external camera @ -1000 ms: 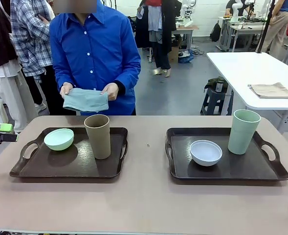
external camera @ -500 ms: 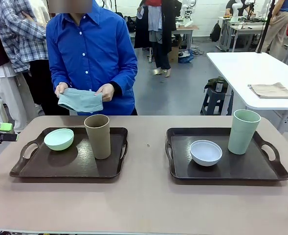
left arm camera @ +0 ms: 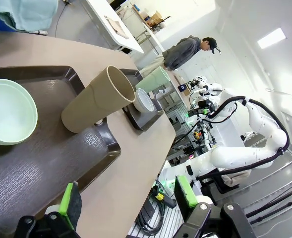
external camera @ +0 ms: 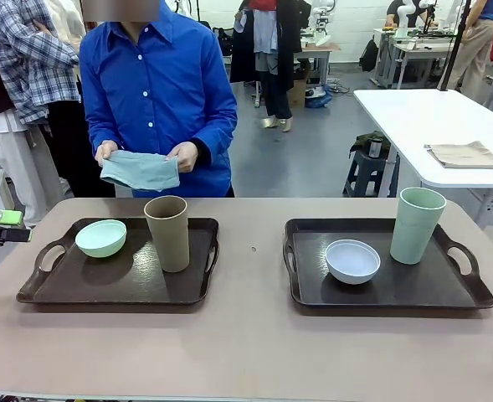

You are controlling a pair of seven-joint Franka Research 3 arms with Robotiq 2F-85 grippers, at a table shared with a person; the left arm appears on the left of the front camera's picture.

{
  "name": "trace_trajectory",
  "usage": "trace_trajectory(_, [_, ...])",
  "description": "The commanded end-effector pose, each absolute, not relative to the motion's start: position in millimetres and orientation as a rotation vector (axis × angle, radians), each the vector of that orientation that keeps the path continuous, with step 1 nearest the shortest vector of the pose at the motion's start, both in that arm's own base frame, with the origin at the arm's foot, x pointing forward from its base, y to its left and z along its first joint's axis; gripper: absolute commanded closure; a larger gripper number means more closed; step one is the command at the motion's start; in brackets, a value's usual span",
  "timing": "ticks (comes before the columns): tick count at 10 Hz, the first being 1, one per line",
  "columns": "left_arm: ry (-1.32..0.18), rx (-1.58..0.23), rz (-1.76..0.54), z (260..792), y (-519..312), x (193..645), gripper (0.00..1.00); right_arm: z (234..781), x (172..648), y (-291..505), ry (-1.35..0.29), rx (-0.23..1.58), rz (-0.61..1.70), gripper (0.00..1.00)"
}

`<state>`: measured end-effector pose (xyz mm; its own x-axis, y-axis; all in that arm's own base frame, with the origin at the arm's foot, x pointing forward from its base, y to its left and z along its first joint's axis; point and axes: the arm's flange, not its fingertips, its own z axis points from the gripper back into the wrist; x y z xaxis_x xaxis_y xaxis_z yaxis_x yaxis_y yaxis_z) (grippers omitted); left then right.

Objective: Set up a tray with a mat and arrange the tableware.
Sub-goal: Pick up the Picnic Bowl and Reusable plastic cup from the Handle tray in front of the human's position and hold them in the air.

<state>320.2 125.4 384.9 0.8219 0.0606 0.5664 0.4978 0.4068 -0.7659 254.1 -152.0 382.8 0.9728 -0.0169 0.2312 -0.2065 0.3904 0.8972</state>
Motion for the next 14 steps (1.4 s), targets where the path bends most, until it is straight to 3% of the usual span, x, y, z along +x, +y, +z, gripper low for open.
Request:
trace_trajectory(1, [-0.569, -1.131, -0.295, 384.8, 126.5, 319.4, 0.00, 382.8, 253.9, -152.4, -0.217, 1.167, 0.121, 0.00])
trace_trajectory(5, [-0.547, -1.086, -0.334, 384.1, 127.5, 318.1, 0.00, 383.5, 251.6, -153.1, -0.186, 1.148, 0.188, 0.00])
trace_trajectory(7, [-0.541, -0.984, -0.355, 393.6, 130.9, 317.6, 0.00, 400.6, 255.7, -149.6, -0.270, 1.089, 0.156, 0.00])
trace_trajectory(9, [-0.509, -0.858, -0.361, 420.7, 137.4, 318.1, 0.00, 449.9, 263.6, -127.0, -0.407, 0.946, 0.206, 0.00])
trace_trajectory(14, [-0.510, -0.527, -0.266, 506.3, 127.4, 336.7, 0.00, 520.4, 328.4, -7.2, -0.505, 0.562, 0.517, 0.00])
